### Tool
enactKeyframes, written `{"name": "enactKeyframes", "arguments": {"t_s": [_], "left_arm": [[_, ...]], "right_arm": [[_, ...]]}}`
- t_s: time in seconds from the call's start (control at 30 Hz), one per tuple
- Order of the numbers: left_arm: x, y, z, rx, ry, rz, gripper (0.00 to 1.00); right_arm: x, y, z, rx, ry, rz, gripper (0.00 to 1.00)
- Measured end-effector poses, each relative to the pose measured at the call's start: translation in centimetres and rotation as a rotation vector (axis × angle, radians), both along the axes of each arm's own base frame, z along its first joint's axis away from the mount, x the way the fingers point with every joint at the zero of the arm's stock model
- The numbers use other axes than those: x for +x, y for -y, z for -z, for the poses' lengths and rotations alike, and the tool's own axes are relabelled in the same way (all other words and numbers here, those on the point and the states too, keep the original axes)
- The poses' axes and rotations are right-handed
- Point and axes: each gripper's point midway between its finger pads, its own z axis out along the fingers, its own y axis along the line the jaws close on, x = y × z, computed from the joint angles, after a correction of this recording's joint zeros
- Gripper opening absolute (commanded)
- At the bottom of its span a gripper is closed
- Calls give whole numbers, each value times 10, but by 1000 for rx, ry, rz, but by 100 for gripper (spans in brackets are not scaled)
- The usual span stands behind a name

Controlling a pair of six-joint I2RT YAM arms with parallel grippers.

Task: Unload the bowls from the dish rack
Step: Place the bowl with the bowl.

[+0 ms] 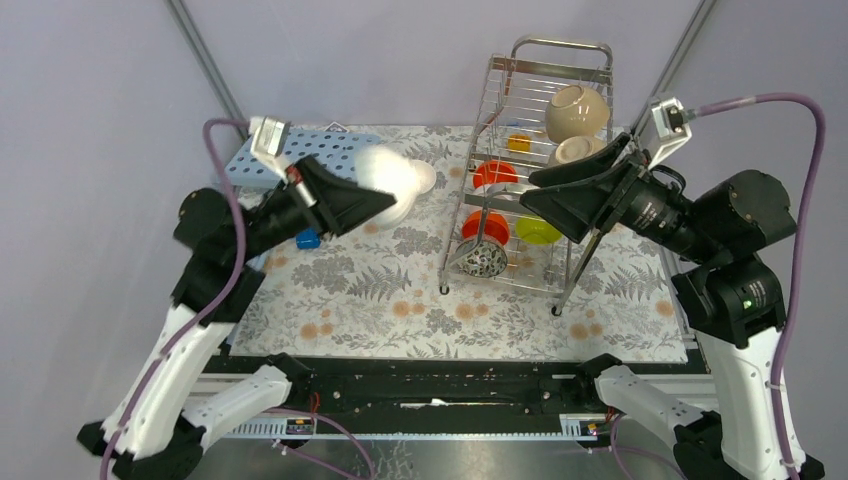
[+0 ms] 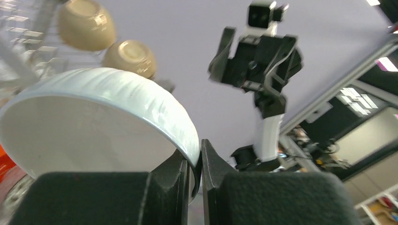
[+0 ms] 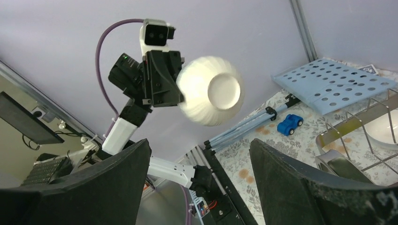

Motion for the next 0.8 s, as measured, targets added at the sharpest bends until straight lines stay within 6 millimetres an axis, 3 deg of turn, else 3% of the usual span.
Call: {"name": "enactKeyframes", "arguments": {"t_s": [0.17,0.3,0.47,0.53,0.63,0.7,0.8], "left_arm": [[-14,-26,57,166,-37,-127,0],[-9,-37,116,325,-118,-194,0],[-6,-48,175,490,-200,-229,0],[-8,-51,188,534,-209,-234,0],[-8,-56,197,583,-195,-242,0],[-7,-58,200,603,-178,-248,0],[-6,-61,206,635,-153,-258,0]], "right_arm": [[4,-8,7,-48,-19,-26,81],[8,-18,3,-81,-24,-54,81],[13,-39,-7,-102,-4,-106,80],[8,-57,-6,-129,1,-147,80],[-10,-99,-5,-189,23,-221,80],[-18,-126,11,-250,21,-243,79],[-12,-142,44,-346,-14,-193,78]]}}
